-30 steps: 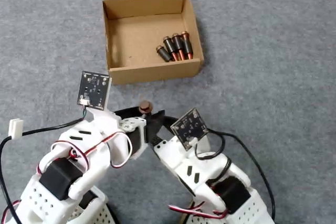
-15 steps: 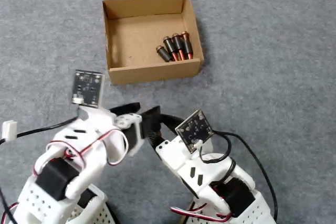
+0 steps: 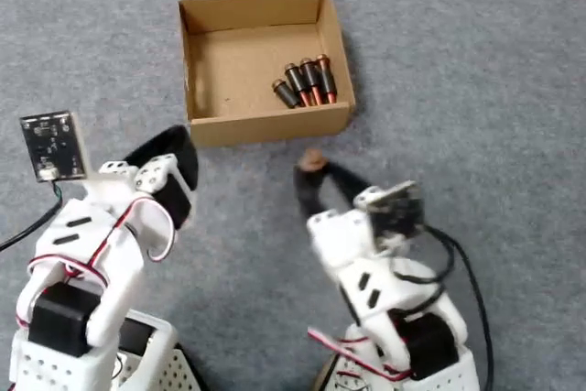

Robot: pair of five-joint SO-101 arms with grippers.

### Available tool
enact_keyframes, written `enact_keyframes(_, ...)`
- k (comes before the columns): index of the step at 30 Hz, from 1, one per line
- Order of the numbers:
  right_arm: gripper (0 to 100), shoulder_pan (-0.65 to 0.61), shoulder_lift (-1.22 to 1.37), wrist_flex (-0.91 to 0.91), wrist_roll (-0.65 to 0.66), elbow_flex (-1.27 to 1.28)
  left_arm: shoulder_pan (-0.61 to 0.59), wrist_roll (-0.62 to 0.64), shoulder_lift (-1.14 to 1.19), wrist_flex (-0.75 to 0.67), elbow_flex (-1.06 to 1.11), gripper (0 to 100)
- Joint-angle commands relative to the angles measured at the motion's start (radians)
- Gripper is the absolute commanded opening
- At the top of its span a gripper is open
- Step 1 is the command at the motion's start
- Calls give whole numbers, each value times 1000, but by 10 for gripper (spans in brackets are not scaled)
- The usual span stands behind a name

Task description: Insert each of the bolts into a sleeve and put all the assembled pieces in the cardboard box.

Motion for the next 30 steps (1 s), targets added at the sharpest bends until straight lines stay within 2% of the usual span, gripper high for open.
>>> enact_keyframes(1, 1, 120, -102, -117, -2, -93, -75, -8, -2, 3, 64, 20)
enact_keyframes(6, 1, 128, 77, -129, -2, -217, -184, -8, -4, 2, 239, 18)
enact_keyframes(12, 1, 125, 492, -143, 3, -504, -267, -8, -4, -8, 390, 18)
enact_keyframes(19, 1, 122, 1035, -120, 2, -909, -270, -8, -4, -8, 486, 18)
enact_keyframes(24, 1, 96, 1360, -12, 6, -1196, -269, -8, -4, -11, 506, 18)
enact_keyframes(30, 1, 70, 1753, 81, 74, -1483, -279, -8, -4, -152, 669, 18)
